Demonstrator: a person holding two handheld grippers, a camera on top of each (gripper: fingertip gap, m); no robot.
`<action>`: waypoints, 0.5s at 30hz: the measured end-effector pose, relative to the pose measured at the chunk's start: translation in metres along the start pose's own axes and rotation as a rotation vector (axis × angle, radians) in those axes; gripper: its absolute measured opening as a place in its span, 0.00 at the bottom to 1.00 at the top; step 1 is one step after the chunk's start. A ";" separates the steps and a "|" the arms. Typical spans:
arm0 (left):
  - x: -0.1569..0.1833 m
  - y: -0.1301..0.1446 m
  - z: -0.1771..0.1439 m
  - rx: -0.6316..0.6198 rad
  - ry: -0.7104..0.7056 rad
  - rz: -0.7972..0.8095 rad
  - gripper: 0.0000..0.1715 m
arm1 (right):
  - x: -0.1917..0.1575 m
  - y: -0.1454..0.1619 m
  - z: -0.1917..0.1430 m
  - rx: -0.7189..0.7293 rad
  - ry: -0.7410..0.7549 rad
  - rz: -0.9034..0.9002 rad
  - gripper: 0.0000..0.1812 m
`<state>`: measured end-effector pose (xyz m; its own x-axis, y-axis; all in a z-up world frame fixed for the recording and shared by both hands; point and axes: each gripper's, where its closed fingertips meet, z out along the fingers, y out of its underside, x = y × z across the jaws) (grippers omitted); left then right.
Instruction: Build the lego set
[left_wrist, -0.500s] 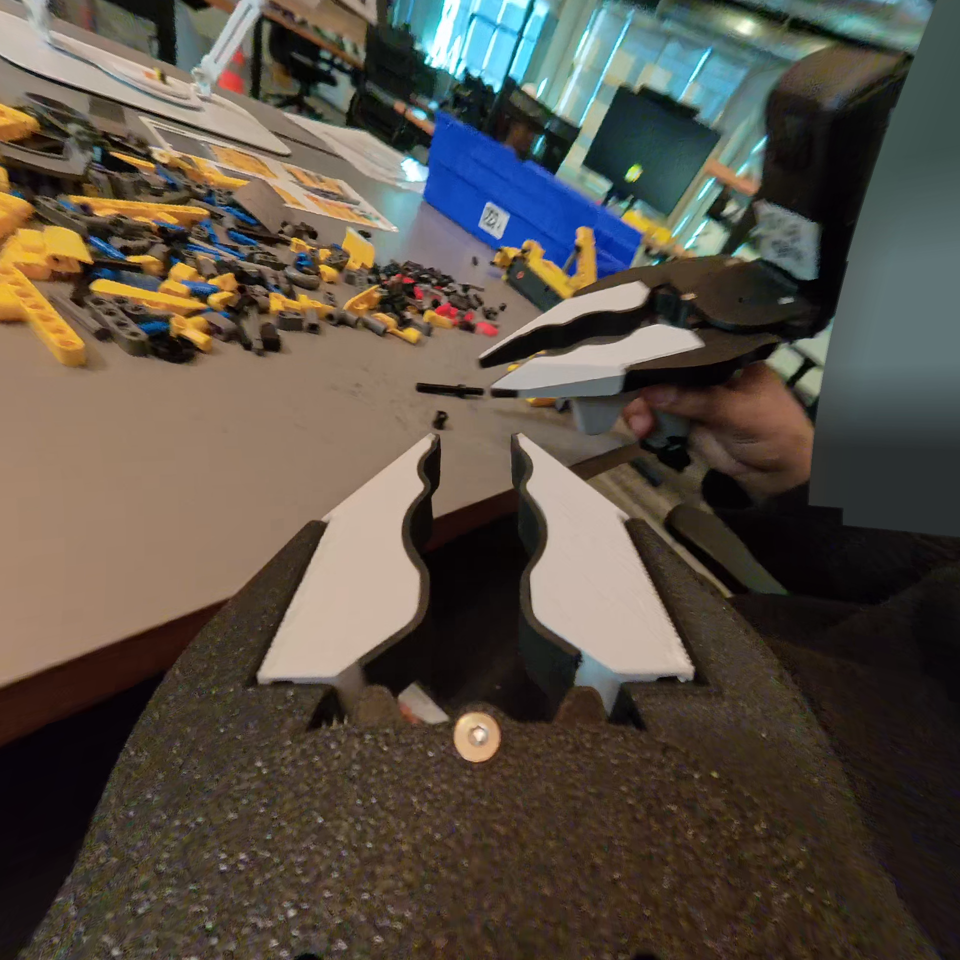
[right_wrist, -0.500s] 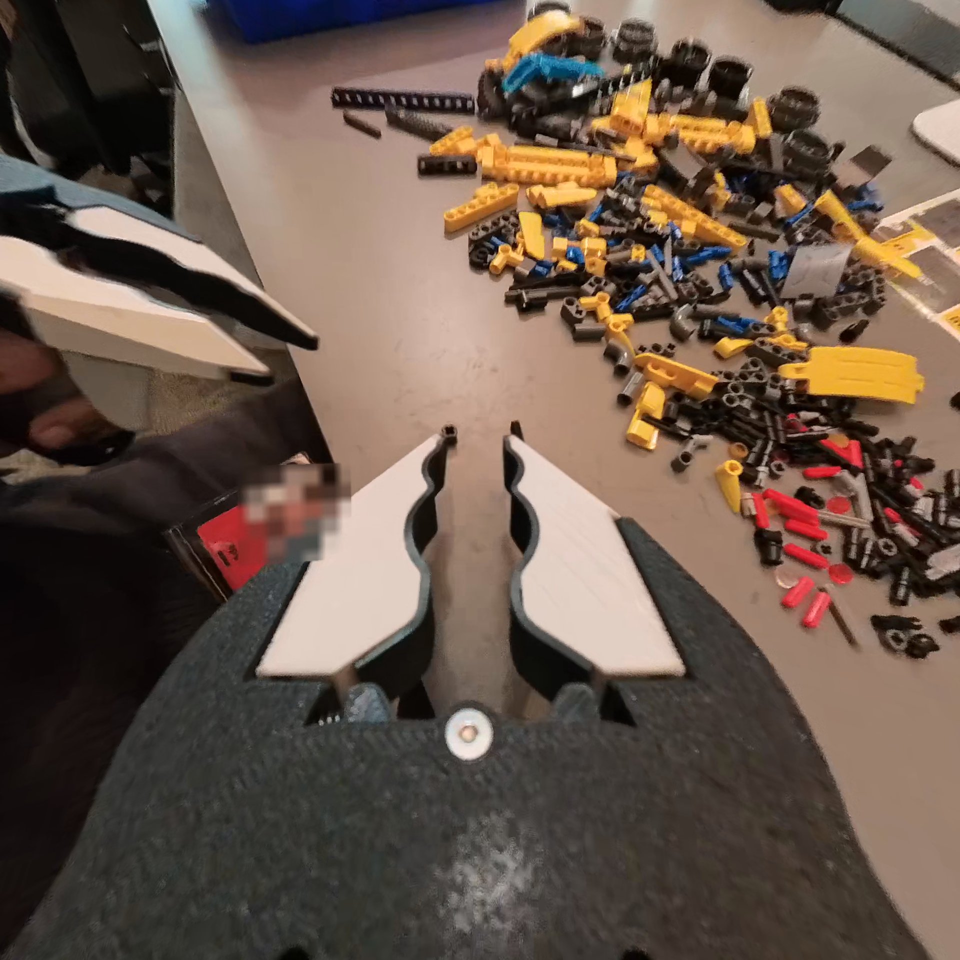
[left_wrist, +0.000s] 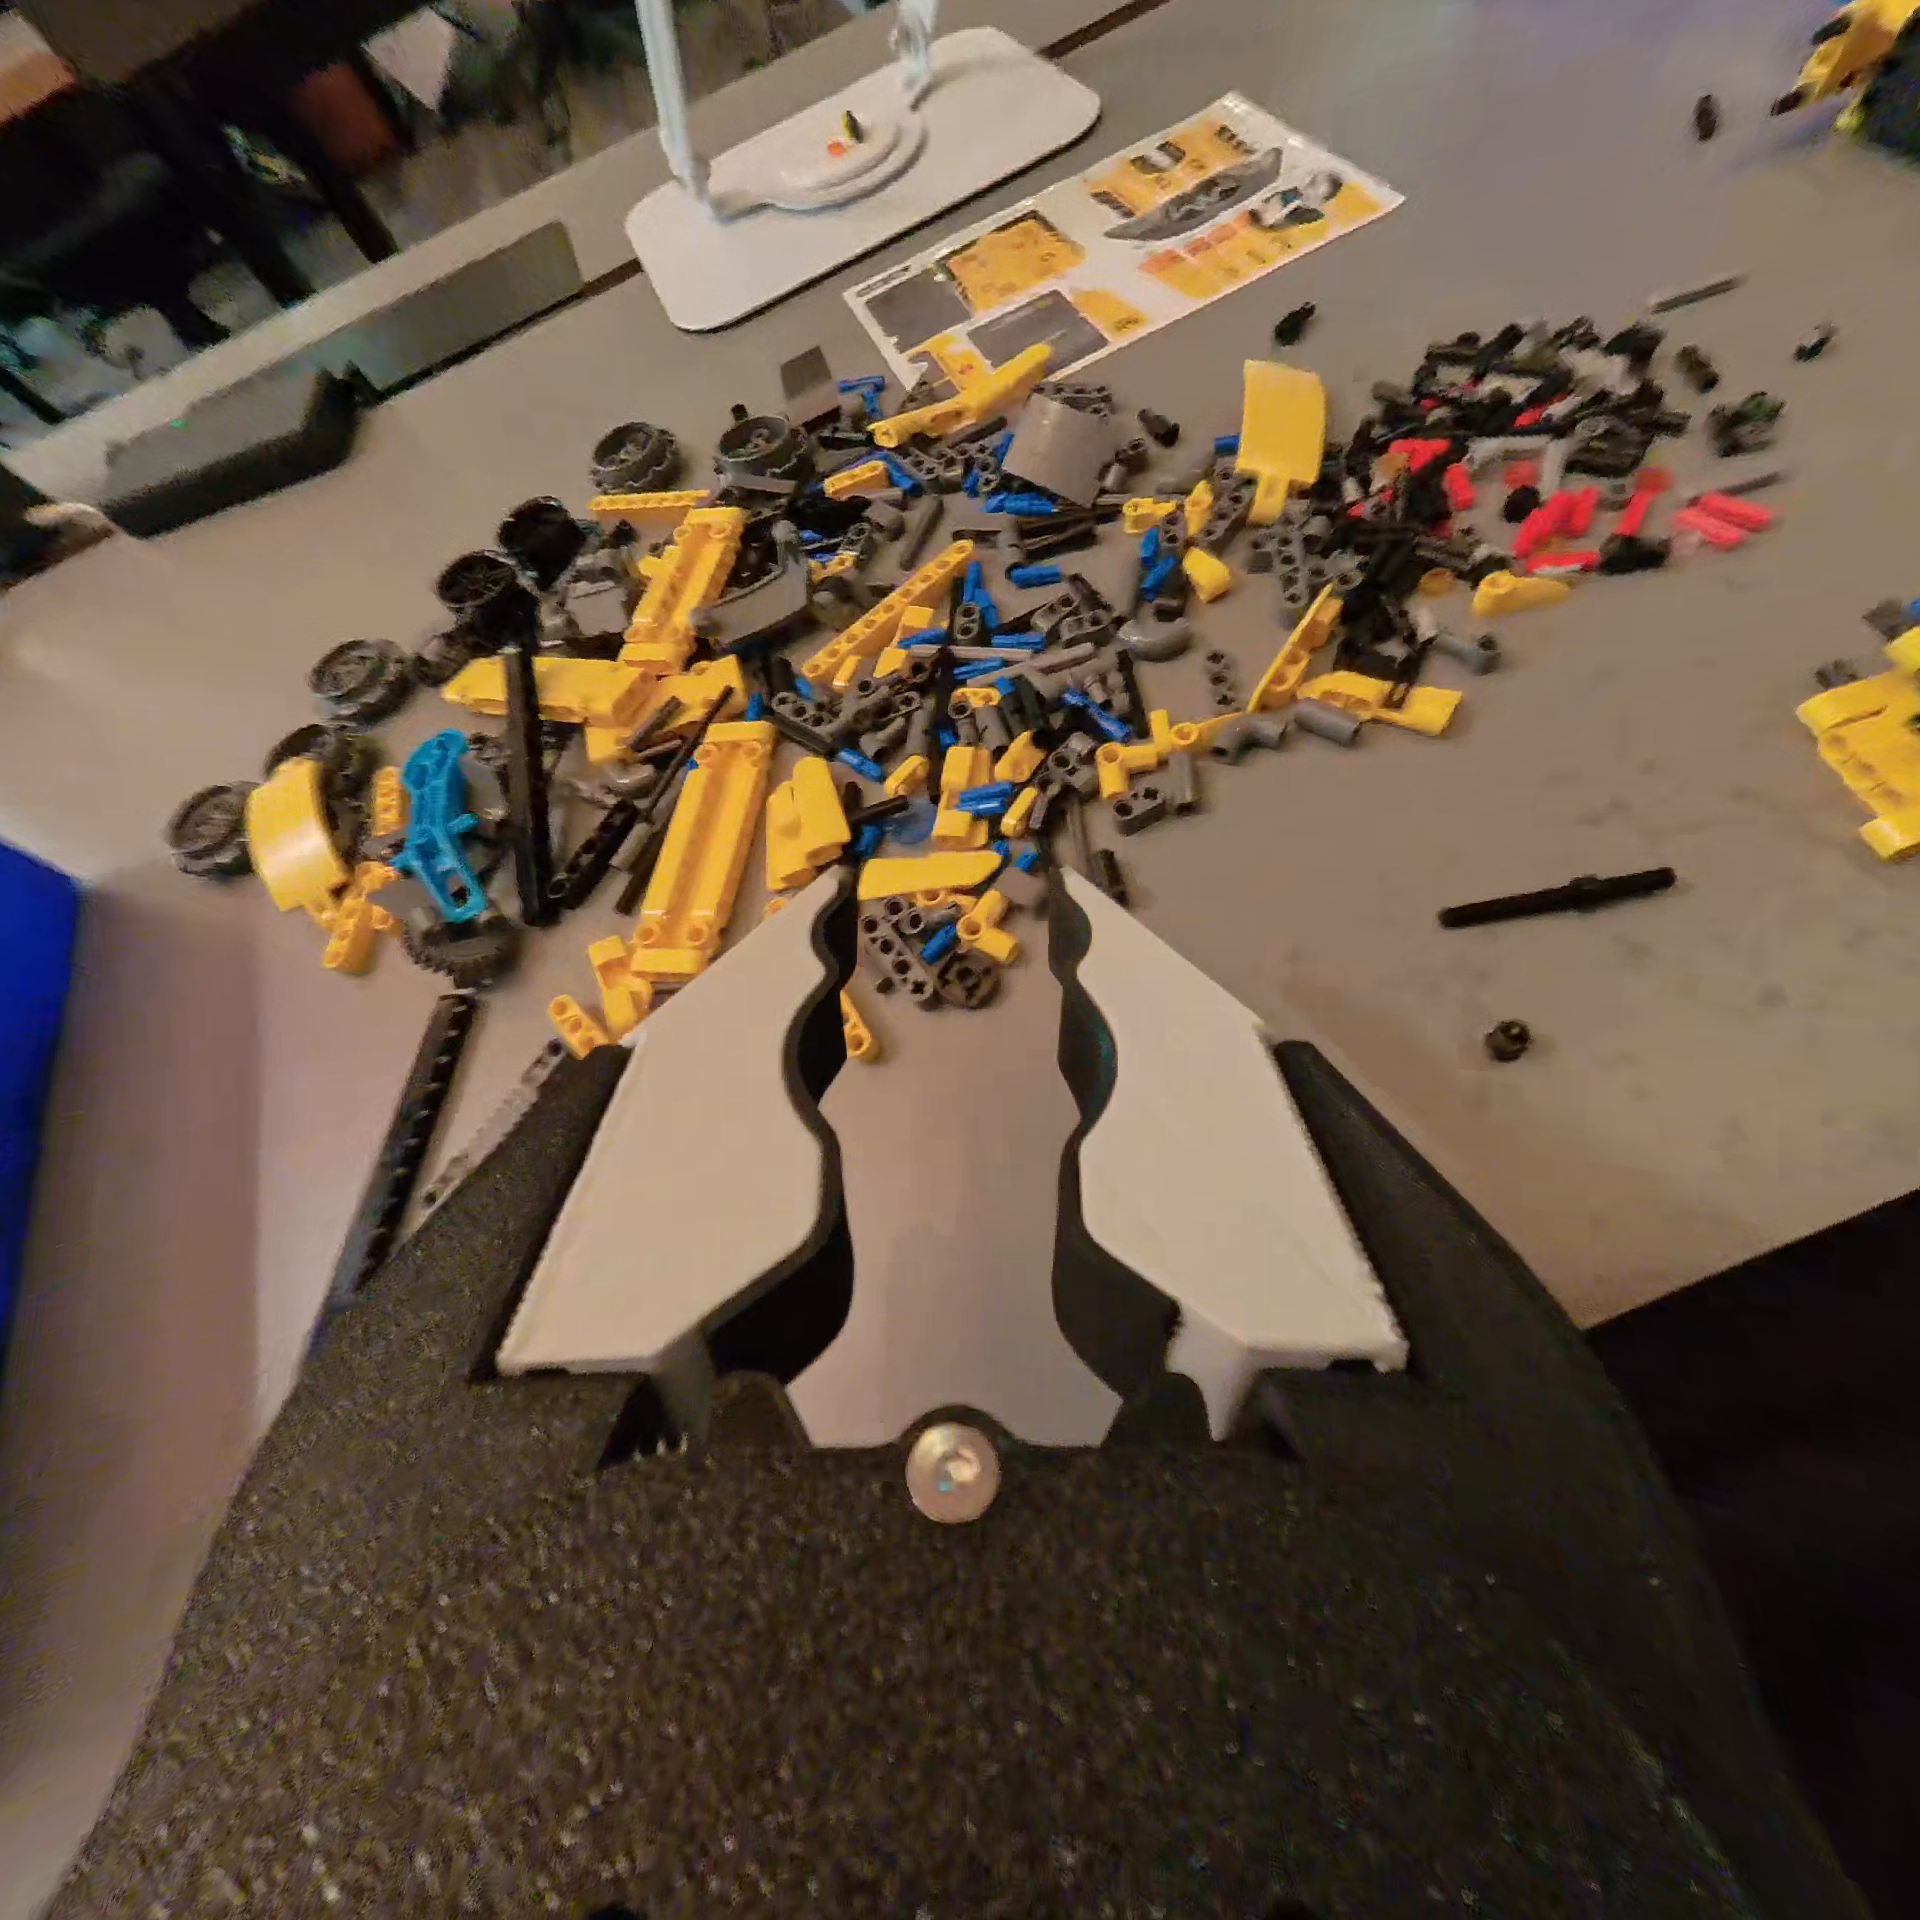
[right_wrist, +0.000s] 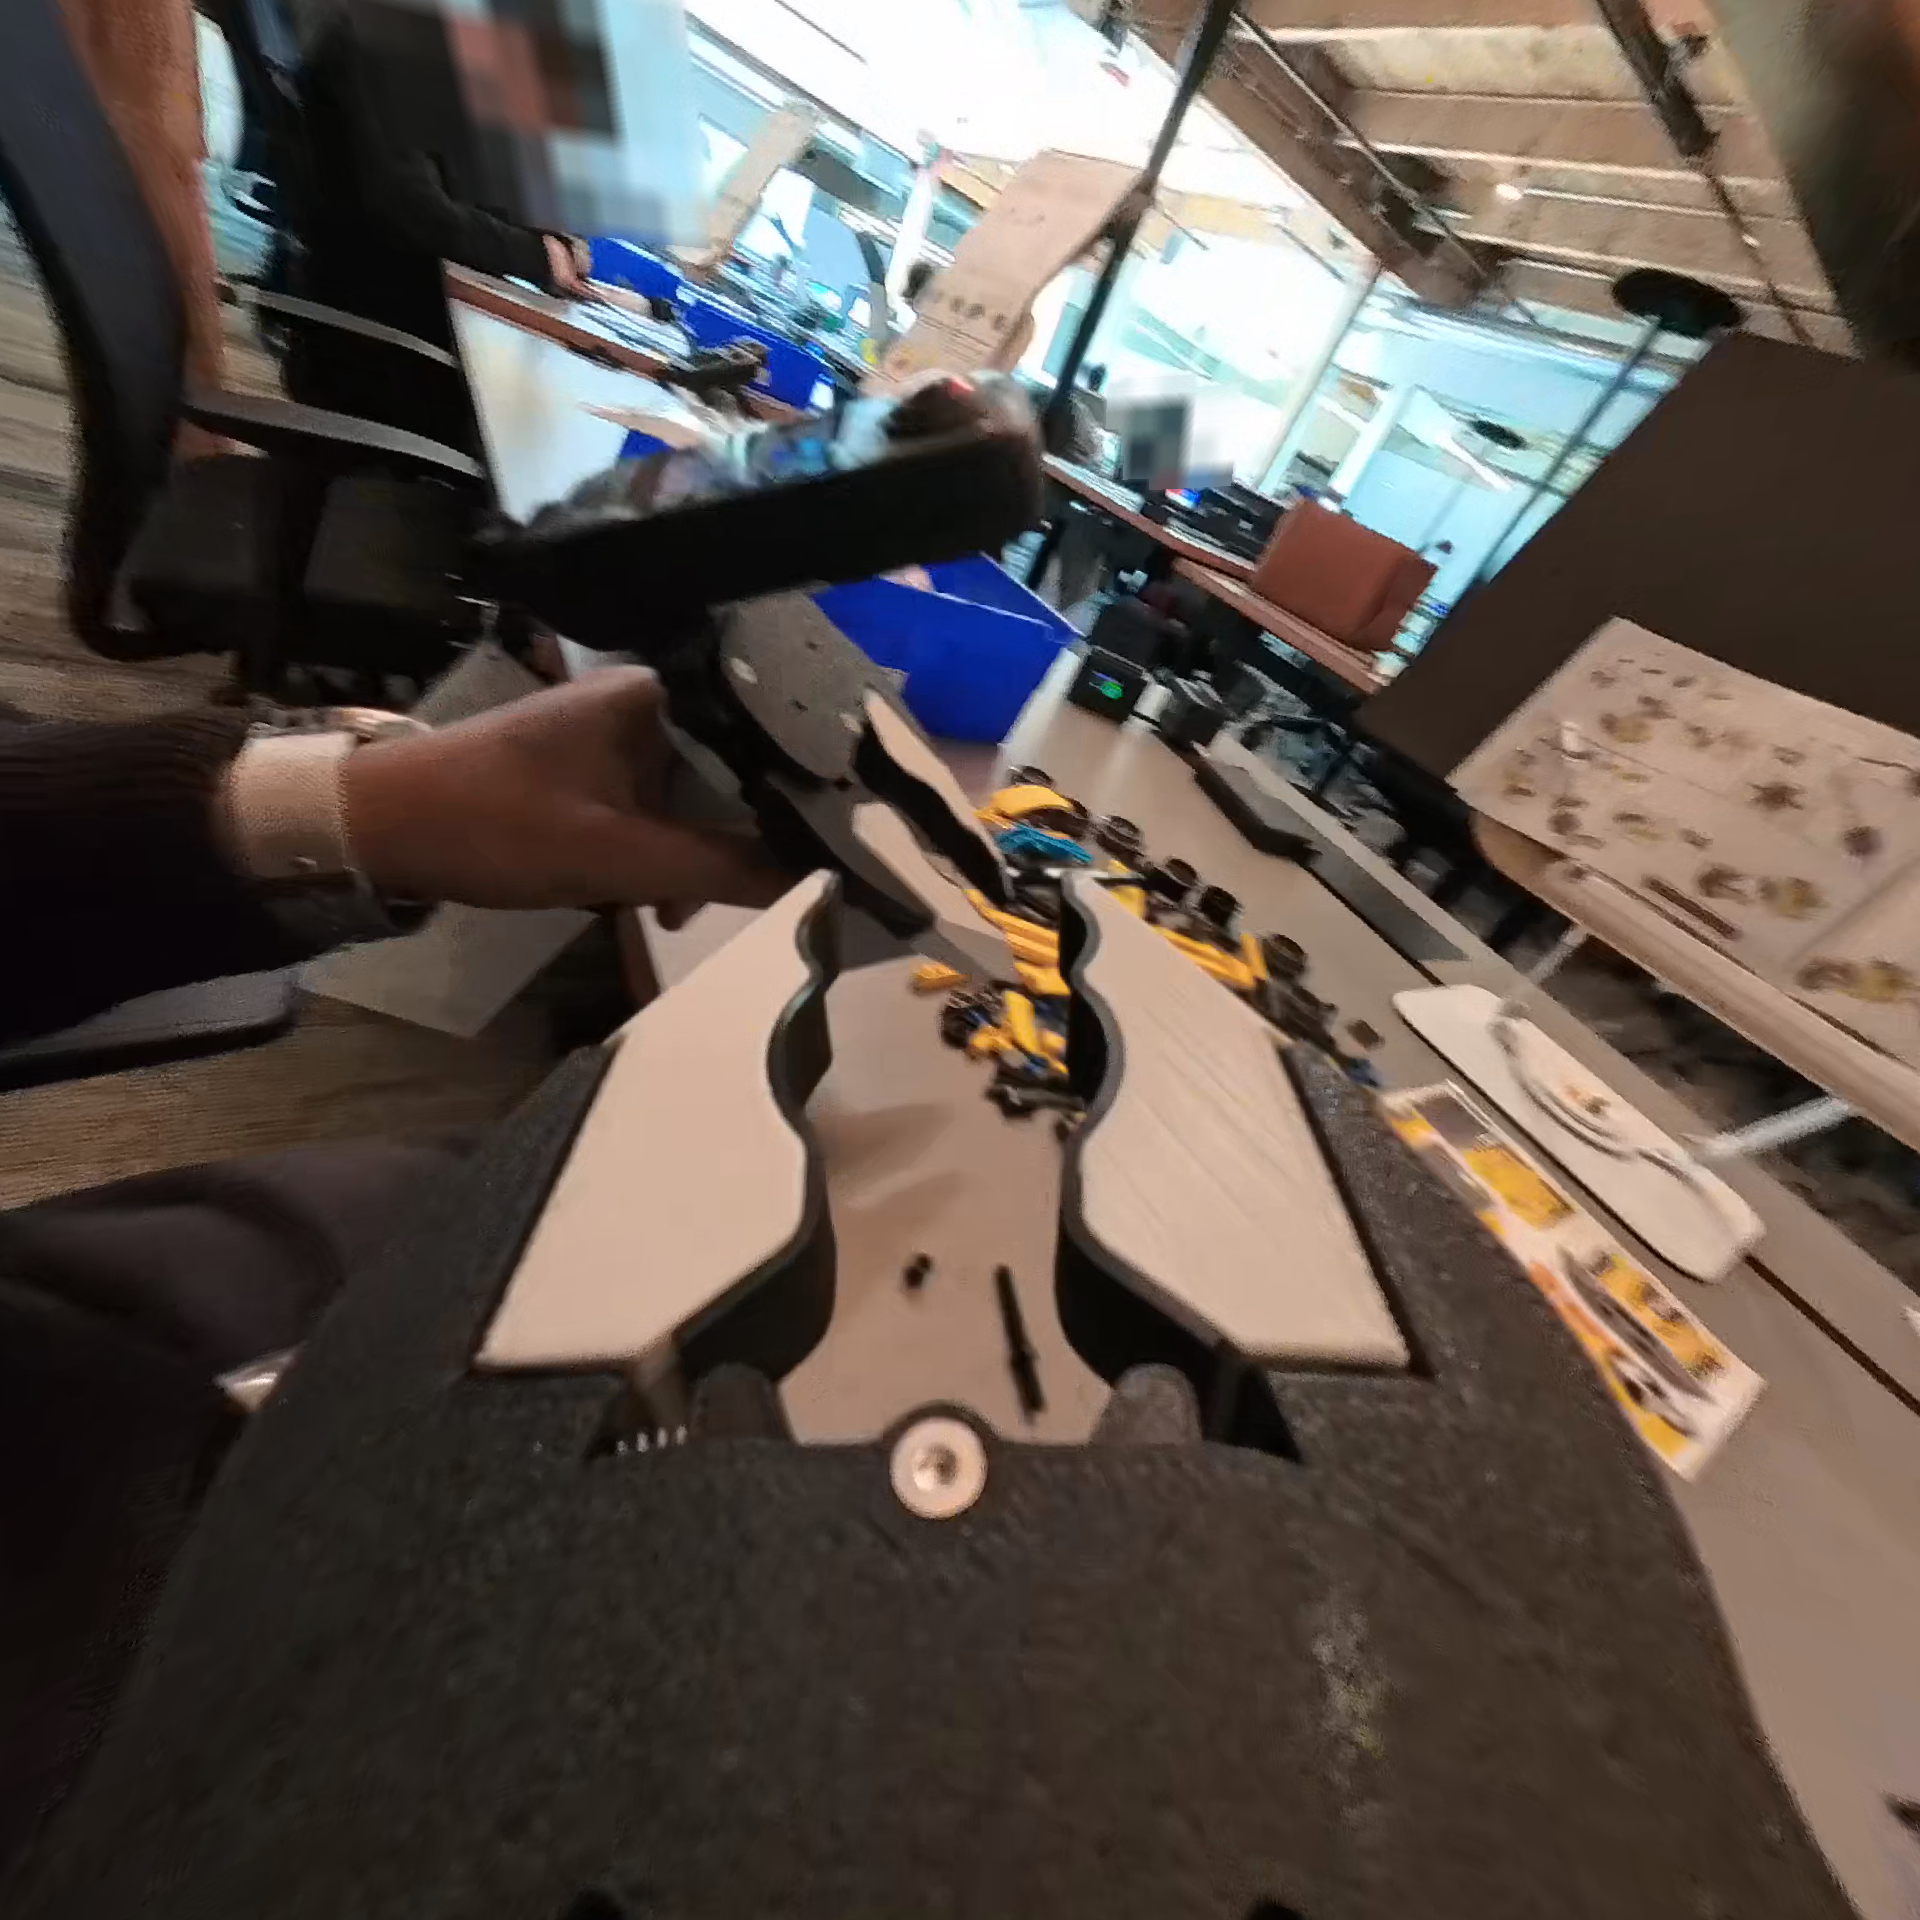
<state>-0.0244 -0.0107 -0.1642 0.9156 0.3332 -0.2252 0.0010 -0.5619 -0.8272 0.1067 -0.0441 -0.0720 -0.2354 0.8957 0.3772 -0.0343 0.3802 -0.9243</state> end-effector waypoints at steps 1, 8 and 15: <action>0.003 -0.002 0.002 0.014 0.039 -0.034 0.21 | 0.011 0.005 -0.002 -0.023 0.036 0.001 0.23; -0.051 0.006 -0.002 0.071 0.003 -0.191 0.24 | 0.128 0.088 -0.067 -0.259 0.284 0.333 0.39; -0.119 -0.018 0.039 0.045 -0.098 -0.190 0.36 | 0.209 0.116 -0.039 -0.289 0.281 0.418 0.42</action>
<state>-0.1496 -0.0106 -0.1429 0.8569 0.5034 -0.1104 0.1499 -0.4485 -0.8811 0.0911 0.1956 -0.0980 0.0960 0.9952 0.0215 0.2820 -0.0065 -0.9594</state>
